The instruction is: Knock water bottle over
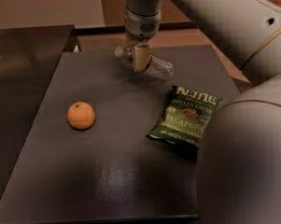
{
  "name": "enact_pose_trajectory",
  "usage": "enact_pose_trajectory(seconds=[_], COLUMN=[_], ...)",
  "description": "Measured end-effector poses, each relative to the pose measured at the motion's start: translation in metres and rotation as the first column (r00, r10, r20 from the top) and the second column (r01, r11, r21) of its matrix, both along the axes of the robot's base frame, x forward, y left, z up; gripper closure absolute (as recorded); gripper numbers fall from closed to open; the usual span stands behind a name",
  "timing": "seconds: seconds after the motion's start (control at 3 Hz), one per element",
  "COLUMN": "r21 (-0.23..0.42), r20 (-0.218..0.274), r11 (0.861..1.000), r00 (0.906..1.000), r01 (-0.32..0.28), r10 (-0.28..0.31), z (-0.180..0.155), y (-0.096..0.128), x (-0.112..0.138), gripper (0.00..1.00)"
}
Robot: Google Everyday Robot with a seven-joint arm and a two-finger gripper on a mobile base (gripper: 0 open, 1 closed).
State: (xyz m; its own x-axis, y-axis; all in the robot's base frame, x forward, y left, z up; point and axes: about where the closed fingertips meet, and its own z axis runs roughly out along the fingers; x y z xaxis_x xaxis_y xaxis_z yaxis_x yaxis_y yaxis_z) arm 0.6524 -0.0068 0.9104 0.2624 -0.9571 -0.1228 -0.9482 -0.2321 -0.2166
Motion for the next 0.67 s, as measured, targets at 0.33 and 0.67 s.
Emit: enact_pose_trajectory(seconds=[0.33,0.67], r21=[-0.092,-0.169], r20=[-0.016,-0.042], r11=[0.992,0.973], r00=[0.9964,0.9872], r01=[-0.084,-0.159], r10=[0.083,0.154], z=[-0.014,-0.030], y=[0.006,0.011], x=[0.000,-0.004], gripper=[0.59,0.35])
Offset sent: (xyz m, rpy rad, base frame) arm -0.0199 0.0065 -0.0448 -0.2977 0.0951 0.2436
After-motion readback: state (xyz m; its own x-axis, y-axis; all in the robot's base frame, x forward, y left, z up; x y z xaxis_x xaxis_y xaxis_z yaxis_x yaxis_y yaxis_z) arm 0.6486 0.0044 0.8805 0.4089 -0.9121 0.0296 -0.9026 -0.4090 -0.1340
